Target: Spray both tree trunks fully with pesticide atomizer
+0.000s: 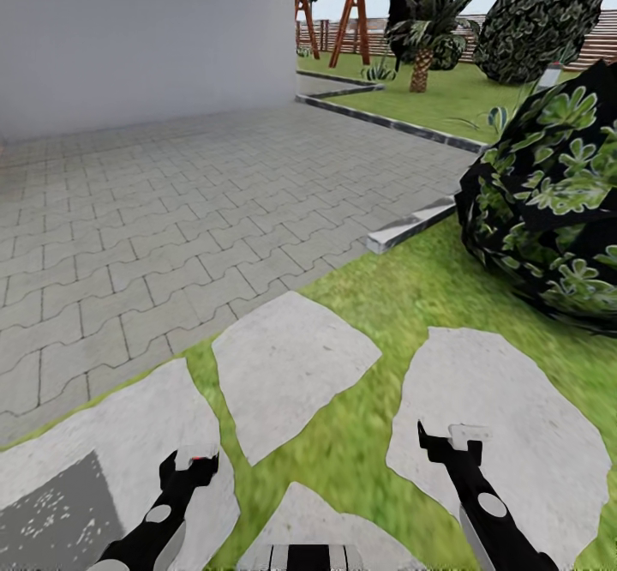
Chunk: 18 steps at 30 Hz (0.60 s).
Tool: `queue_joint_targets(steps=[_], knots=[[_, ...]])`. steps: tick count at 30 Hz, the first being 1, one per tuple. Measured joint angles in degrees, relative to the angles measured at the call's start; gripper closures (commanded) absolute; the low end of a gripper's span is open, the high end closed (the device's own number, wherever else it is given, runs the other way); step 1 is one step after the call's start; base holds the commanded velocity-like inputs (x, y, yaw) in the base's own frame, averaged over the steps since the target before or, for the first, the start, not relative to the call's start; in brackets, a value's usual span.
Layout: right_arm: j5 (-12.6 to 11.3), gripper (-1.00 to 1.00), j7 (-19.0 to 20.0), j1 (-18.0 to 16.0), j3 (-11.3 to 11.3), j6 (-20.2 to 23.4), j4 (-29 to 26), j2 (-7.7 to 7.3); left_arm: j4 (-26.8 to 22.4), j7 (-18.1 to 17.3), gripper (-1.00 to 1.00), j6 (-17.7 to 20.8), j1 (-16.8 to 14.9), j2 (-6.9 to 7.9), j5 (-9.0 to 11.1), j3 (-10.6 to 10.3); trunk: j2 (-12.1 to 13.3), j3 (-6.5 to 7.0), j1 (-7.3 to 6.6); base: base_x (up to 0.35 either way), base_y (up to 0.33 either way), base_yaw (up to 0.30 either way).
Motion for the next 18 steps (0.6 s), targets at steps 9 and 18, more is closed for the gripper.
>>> queue_joint_targets(steps=[9,18], knots=[[0.0,-1.0,0.0,0.0,0.0,0.0,0.0,0.0,0.0,0.0,-1.0,-0.2,0.1,0.0,0.0,0.0,-0.1,-2.82,0.23,0.0,0.0,0.0],[0.0,-1.0,0.0,0.0,0.1,0.0,0.0,0.0,-0.1,0.0,-1.0,-0.3,0.1,0.0,0.0,0.0,-0.2,-5.65,0.46,0.0,0.0,0.0]])
